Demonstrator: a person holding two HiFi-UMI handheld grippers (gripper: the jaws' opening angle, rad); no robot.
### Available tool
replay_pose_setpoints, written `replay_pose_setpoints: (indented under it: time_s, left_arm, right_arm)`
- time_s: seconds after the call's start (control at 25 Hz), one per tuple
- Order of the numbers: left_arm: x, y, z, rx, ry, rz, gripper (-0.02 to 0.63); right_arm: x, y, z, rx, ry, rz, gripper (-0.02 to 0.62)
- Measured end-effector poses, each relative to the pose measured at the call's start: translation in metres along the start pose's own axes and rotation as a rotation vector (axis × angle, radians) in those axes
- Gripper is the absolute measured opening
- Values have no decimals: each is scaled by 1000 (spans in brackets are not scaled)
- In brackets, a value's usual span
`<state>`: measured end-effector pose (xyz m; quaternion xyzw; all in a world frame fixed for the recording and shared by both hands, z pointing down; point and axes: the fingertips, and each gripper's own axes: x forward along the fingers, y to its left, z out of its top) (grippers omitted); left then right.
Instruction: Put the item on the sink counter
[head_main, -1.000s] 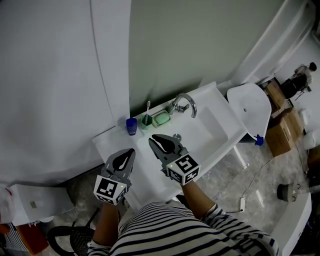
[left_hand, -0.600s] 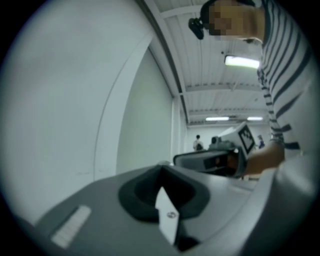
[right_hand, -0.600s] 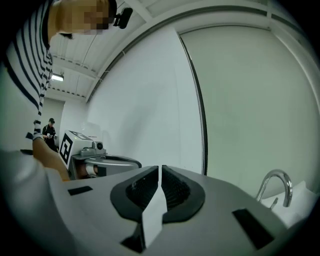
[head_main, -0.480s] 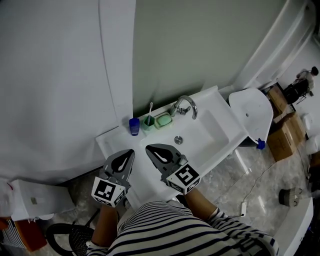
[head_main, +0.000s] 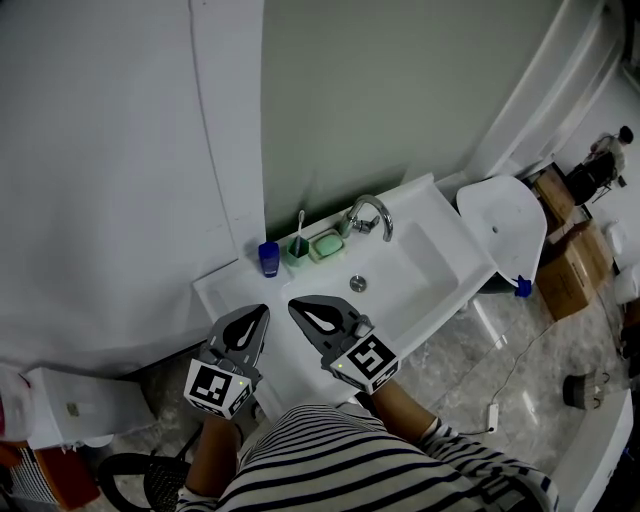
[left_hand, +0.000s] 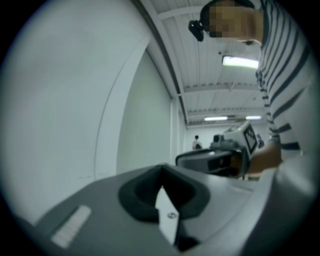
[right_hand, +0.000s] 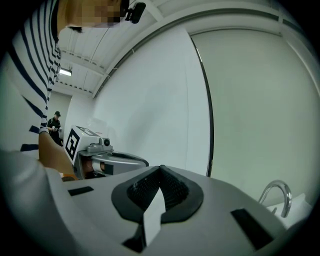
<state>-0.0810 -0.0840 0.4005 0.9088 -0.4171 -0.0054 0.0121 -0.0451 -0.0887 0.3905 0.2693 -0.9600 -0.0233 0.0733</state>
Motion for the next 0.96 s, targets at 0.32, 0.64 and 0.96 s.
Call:
replay_pose_setpoints:
  time_s: [0.32, 0.64, 0.96]
  left_arm:
    - [1, -1, -4, -11, 7, -9, 7]
    - [1, -2, -7, -21, 5, -13, 6]
    - [3, -1, -7, -24, 3, -16, 8]
  right_arm:
    - [-1, 1, -4, 7, 12, -7, 8]
    - [-1, 1, -6, 9, 19, -10, 8]
    - [0, 1, -7, 7, 25, -5, 8]
